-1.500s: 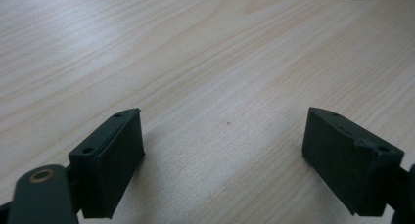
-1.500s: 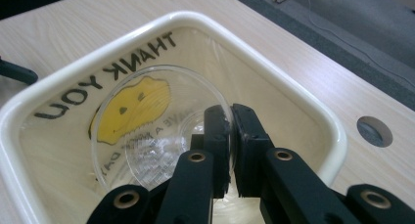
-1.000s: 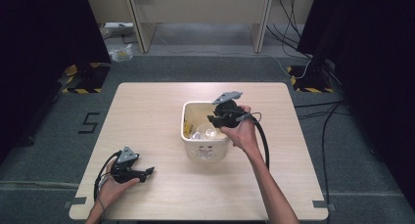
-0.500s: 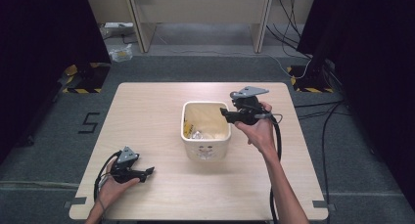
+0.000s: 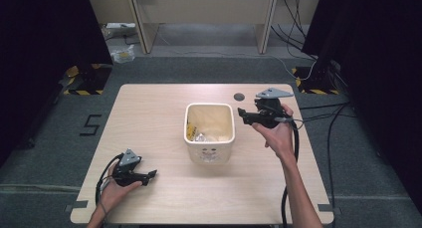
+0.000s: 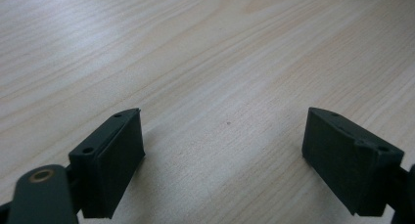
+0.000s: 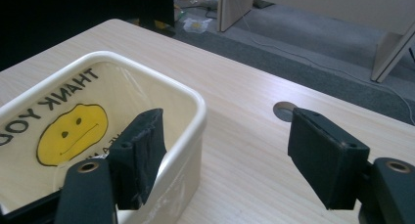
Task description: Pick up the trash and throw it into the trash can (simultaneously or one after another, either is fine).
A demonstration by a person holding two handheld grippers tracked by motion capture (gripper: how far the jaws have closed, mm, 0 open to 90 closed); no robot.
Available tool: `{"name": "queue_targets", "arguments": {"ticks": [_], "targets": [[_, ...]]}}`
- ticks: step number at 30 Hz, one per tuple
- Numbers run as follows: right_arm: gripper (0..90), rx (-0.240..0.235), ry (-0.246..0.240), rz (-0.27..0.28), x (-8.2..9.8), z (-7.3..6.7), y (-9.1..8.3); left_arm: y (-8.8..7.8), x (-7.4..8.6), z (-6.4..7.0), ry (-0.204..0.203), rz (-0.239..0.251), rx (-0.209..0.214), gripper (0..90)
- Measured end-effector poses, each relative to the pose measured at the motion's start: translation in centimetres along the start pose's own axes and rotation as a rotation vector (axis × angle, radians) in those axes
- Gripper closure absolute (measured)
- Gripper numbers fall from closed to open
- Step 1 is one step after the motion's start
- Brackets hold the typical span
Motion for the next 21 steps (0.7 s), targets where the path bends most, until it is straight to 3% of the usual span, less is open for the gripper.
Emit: {"name": "queue_targets", "arguments": {"ticks": [9,21], "targets": [[25.1,0.047,0.017,-0.007,1.0,1.6,-0.4,0.0,0.0,0.0,0.000,0.000,0.000,14.2],[20.3,0.084,0.024,-0.012,2.1,2.7,-0.8,0.0,0.0,0.0,0.000,0.002,0.000,14.2]]}}
Point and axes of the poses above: each handheld gripper's, and its own axes: y roughly forward along the jaws, x roughly out of its underside, z roughly to its right, the point moved 7 cm from there along y, roughly forward along the jaws, and after that the axes turned 15 degrees about x, right-handed, at the moved point
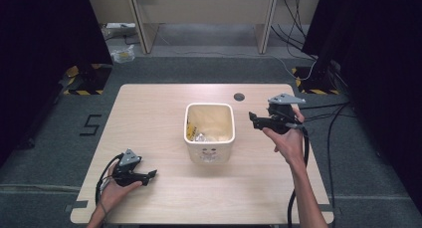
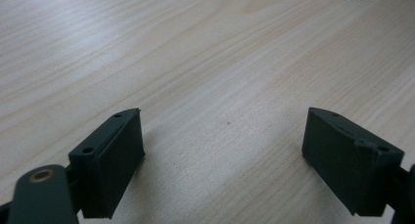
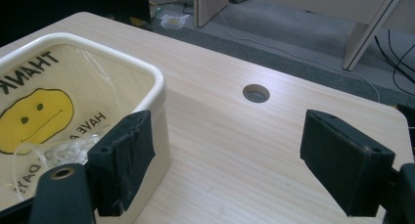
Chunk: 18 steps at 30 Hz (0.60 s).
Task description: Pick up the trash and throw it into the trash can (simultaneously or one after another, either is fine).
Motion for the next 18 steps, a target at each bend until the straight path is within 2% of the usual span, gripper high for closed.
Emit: {"name": "queue_targets", "arguments": {"ticks": [18], "targets": [[19.0,0.022,0.013,-0.001,1.6,0.9,-0.4,0.0,0.0,0.0,0.000,-0.001,0.000,14.2]]}}
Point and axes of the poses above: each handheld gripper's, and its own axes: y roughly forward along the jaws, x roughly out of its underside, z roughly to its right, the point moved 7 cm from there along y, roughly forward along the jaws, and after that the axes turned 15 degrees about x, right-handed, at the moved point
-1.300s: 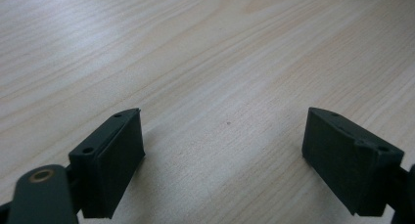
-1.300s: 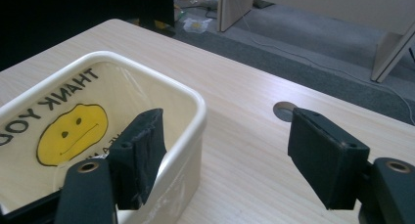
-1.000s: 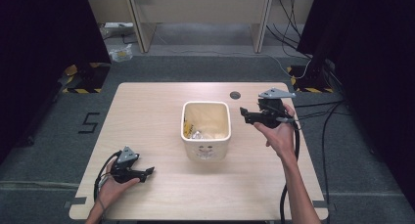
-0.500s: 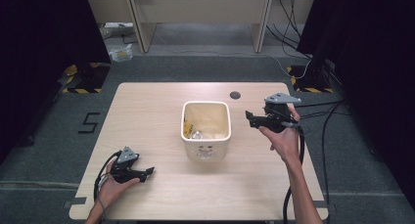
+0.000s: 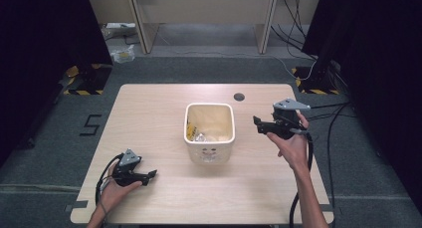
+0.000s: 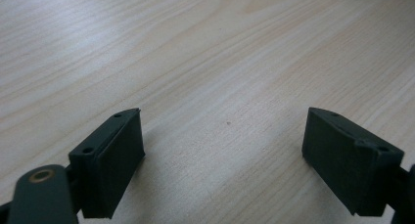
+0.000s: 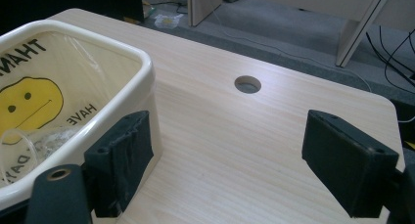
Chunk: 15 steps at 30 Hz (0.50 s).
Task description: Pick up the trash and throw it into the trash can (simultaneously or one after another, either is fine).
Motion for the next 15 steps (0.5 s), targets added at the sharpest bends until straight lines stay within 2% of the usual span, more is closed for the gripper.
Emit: {"name": "queue_targets", "arguments": {"ticks": [14,15], "targets": [[18.7,-0.002,-0.007,0.000,1.2,0.0,-0.2,0.0,0.0,0.0,0.000,-0.001,0.000,14.2],[18.6,0.002,-0.018,-0.003,1.4,0.0,-0.3,0.0,0.0,0.0,0.000,-0.001,0.000,14.2]]}}
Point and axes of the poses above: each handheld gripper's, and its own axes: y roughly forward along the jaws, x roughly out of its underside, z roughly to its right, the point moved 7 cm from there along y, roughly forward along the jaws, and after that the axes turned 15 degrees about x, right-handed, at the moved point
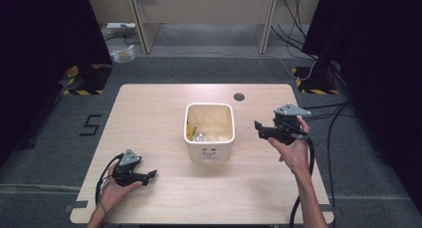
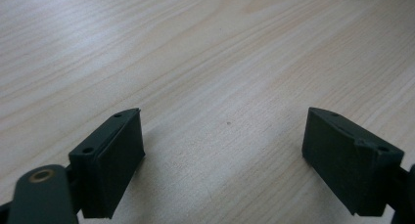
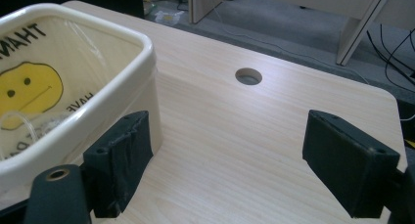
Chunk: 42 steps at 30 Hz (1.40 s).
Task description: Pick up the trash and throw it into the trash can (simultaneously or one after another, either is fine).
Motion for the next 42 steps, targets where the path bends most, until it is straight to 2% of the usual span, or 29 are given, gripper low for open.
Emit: {"name": "queue_targets", "arguments": {"ticks": [10,24,42], "targets": [[18.5,0.001,0.007,-0.012,1.2,0.2,0.1,0.0,0.0,0.0,0.002,-0.003,0.000,14.2],[18.3,0.001,-0.015,-0.026,2.9,-0.2,-0.2,0.0,0.0,0.0,0.000,-0.002,0.000,14.2],[18.4,-0.009,-0.015,-0.017,4.9,-0.4,-0.6,0.0,0.0,0.0,0.000,-0.002,0.000,14.2]]}}
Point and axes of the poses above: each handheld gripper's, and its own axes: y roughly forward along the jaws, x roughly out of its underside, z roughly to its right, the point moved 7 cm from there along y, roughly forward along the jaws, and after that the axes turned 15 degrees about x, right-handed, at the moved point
